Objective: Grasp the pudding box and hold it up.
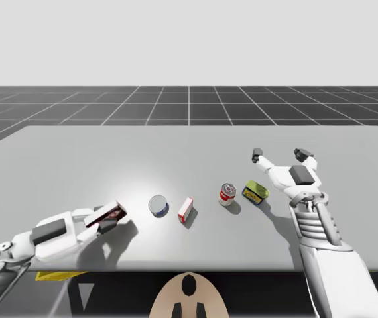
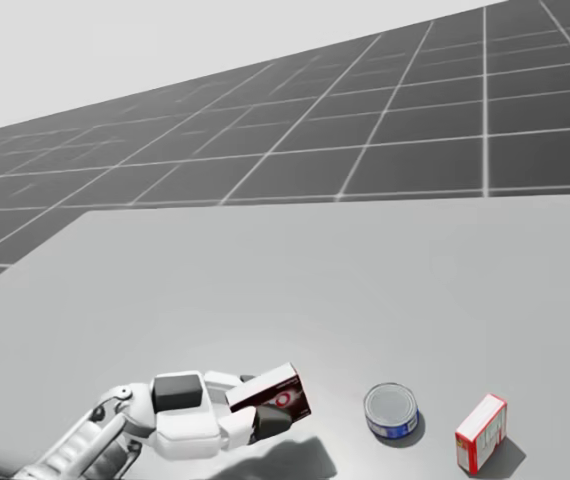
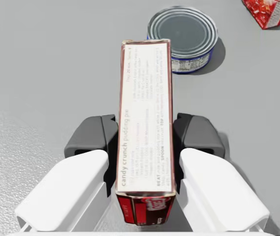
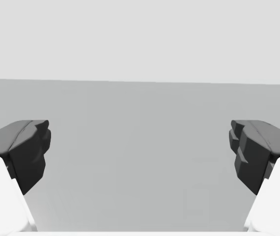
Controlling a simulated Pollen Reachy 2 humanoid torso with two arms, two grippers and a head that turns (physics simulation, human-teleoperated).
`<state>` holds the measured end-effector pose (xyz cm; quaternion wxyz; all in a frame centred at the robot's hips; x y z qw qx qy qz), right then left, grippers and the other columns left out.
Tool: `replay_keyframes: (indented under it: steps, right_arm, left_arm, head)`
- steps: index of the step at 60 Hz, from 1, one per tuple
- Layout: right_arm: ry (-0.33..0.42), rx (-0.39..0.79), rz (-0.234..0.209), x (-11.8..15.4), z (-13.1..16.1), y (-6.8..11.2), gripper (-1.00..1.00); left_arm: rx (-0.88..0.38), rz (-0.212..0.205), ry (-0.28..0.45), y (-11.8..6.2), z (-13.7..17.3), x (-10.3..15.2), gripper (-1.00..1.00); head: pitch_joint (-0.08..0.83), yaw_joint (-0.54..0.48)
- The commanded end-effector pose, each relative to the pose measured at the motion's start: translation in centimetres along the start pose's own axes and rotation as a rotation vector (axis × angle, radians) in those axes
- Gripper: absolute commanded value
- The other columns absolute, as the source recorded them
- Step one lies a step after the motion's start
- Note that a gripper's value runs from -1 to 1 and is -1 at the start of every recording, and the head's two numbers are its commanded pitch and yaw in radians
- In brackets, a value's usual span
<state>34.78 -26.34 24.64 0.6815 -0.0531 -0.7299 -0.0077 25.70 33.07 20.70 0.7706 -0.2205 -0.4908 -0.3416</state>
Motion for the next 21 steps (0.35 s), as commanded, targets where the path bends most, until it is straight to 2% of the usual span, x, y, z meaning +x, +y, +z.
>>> replay_keyframes:
  steps: [1, 6, 12, 15, 21]
  right_arm:
    - [-0.004, -0.004, 0.012, -0.1, 0.0, -0.2, -1.0]
    - [0.009, 0.004, 0.005, -0.1, 0.0, -0.4, -1.0]
    - [0.011, 0.013, 0.002, 0.0, 0.1, -0.4, -1.0]
    - [0.013, 0.02, 0.0, 0.0, 0.1, -0.5, -1.0]
    - [0.013, 0.028, 0.0, -0.1, 0.1, -0.5, -1.0]
  left_arm:
    - [0.067, -0.071, -0.091, 0.2, 1.5, 5.2, 1.0]
    - [0.117, -0.089, -0.152, 0.2, 2.8, 8.2, 1.0]
    - [0.183, -0.091, -0.205, 0.0, 4.0, 11.3, 1.0]
    - [0.202, -0.096, -0.226, -0.1, 4.4, 12.3, 1.0]
    - [0.251, -0.107, -0.32, -0.7, 5.8, 15.4, 1.0]
  head:
    - [0.373, 0.41]
    - [0.364, 0.41]
    - [0.356, 0.4]
    - [0.354, 0.4]
    - [0.35, 0.4]
